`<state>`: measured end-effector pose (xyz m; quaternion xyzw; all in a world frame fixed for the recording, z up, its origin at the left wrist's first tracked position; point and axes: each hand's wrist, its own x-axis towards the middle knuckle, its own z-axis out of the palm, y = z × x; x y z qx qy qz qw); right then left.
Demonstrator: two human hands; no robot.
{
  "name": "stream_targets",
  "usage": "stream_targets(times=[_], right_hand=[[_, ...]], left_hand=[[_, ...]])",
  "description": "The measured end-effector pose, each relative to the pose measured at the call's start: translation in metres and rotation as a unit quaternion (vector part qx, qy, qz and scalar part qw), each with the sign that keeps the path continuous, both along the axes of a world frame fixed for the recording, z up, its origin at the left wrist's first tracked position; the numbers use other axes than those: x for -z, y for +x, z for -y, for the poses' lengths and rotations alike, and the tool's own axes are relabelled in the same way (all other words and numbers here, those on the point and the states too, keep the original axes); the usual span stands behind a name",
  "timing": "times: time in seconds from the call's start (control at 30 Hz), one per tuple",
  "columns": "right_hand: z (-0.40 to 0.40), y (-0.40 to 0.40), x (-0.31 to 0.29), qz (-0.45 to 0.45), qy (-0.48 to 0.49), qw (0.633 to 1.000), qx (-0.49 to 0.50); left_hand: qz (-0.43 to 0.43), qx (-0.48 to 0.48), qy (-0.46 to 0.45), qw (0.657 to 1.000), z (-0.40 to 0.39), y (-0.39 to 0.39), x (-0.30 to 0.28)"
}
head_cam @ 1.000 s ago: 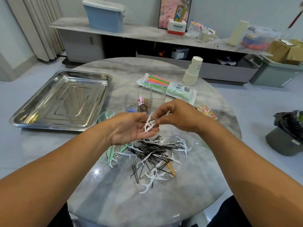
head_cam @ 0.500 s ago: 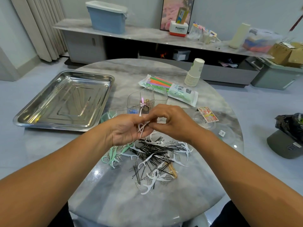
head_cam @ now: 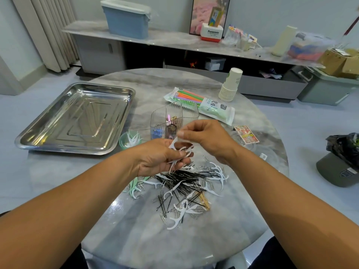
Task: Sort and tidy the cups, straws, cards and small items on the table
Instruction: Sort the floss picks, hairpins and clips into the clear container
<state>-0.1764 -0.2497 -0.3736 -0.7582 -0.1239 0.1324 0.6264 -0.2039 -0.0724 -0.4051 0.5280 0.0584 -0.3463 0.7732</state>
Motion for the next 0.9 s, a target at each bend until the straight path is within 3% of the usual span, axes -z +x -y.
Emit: stream_targets(times=[0.13,0.2,0.3,0.37,0.4,0.43,0.5,0.57,0.63,0.7,0.83,0.9], right_hand=[[0.008,0.005,-0.012,0.099,0.054,0.989,0.092],[0.006,0.000,-0.009,0.217,-0.022,0.973,0.074],[-0.002,-0.012,0.008,0.426,-0.234,0.874,-0.014],[-0.007,-0.016,0.017,0.480,-0.314,0.817,-0.061],[-0.009,-0.018,0.021,0.482,-0.328,0.809,-0.071],[-0.012,-0.020,0.024,0.477,-0.324,0.815,-0.066],[-0.020,-0.026,0.027,0.433,-0.264,0.862,0.015],[-0.029,-0.029,0.027,0.305,-0.168,0.928,0.133],[-0.034,-0.029,0.027,0.157,-0.084,0.965,0.194],[-0.035,-0.029,0.029,0.088,-0.055,0.976,0.194],[-0.033,-0.018,0.029,0.033,-0.012,0.979,0.201],[-0.022,-0.004,0.028,0.001,-0.056,0.979,0.197]], left_hand=[[-0.034,-0.082,-0.009,0.996,-0.001,0.004,0.003],[-0.052,-0.124,-0.032,0.990,-0.002,0.006,0.003],[-0.065,-0.153,-0.077,0.983,-0.006,0.010,0.002],[-0.051,-0.158,-0.081,0.983,-0.006,0.009,-0.001],[-0.042,-0.159,-0.076,0.983,-0.005,0.008,-0.002],[-0.035,-0.162,-0.075,0.983,-0.005,0.007,-0.003],[-0.029,-0.177,-0.093,0.979,-0.004,0.007,-0.004],[-0.028,-0.206,-0.115,0.971,-0.005,0.009,-0.002],[-0.032,-0.230,-0.126,0.965,-0.005,0.011,-0.001],[-0.042,-0.249,-0.120,0.960,-0.005,0.012,0.000],[-0.057,-0.219,-0.092,0.970,-0.006,0.010,-0.003],[-0.053,-0.211,-0.081,0.973,-0.011,0.011,-0.005]])
